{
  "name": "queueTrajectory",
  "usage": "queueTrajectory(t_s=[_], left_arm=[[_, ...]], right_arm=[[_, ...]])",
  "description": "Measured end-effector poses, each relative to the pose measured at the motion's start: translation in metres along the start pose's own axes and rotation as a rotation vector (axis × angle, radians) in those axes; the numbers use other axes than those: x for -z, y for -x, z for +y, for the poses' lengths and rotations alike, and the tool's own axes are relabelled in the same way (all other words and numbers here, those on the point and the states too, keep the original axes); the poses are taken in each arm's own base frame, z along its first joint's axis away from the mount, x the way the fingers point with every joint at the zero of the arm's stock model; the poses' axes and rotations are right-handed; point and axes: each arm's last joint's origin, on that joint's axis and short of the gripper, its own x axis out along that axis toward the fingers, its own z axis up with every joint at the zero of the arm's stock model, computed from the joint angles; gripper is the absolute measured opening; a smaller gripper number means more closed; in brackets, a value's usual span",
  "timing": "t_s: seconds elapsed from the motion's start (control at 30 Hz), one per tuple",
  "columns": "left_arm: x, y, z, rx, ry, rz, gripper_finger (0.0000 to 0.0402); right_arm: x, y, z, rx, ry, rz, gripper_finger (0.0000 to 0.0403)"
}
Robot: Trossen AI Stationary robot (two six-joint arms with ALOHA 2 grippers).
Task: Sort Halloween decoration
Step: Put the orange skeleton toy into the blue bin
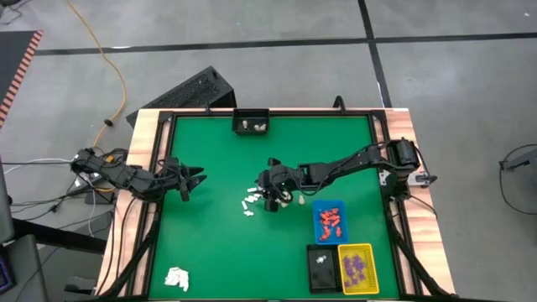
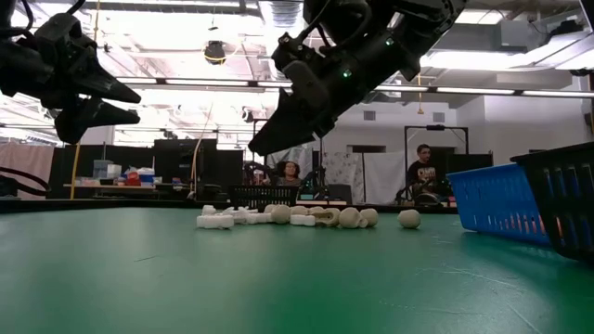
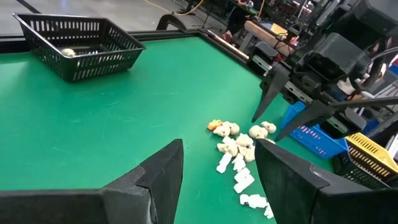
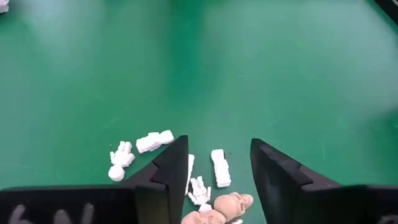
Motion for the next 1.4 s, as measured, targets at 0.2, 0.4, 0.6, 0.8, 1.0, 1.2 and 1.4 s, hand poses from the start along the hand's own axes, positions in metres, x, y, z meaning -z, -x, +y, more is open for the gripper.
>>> queueTrajectory(t_s=[0.2, 0.4, 0.6, 0.8, 1.0, 1.2, 1.4], left_arm=[[0.0, 0.0, 0.0, 0.0, 0.0, 0.0, 0.0189], [0.001, 0.0, 0.0, -0.003, -0.005, 0.005, 0.0189], [0.004, 0.0, 0.003, -0.022, -0.035, 0.032, 0.0189], [0.008, 0.0, 0.006, -0.049, -0.078, 0.07, 0.0189], [0.008, 0.0, 0.006, -0.049, -0.088, 0.067, 0.0189], [0.008, 0.0, 0.006, -0.052, -0.041, 0.065, 0.0189], [0.008, 0.0, 0.006, -0.051, -0.044, 0.065, 0.0189]], right_arm=[[0.006, -0.001, -0.008, 0.047, -0.007, 0.06, 0.021], [0.017, 0.0, -0.027, 0.175, -0.023, 0.174, 0.0214], [0.021, 0.0, -0.04, 0.204, -0.052, 0.214, 0.0214], [0.027, -0.007, -0.046, 0.206, -0.054, 0.236, 0.0214], [0.046, -0.021, -0.05, 0.216, -0.061, 0.304, 0.0214], [0.056, -0.03, -0.049, 0.209, -0.074, 0.329, 0.0214], [0.056, -0.03, -0.049, 0.219, -0.087, 0.335, 0.0196]])
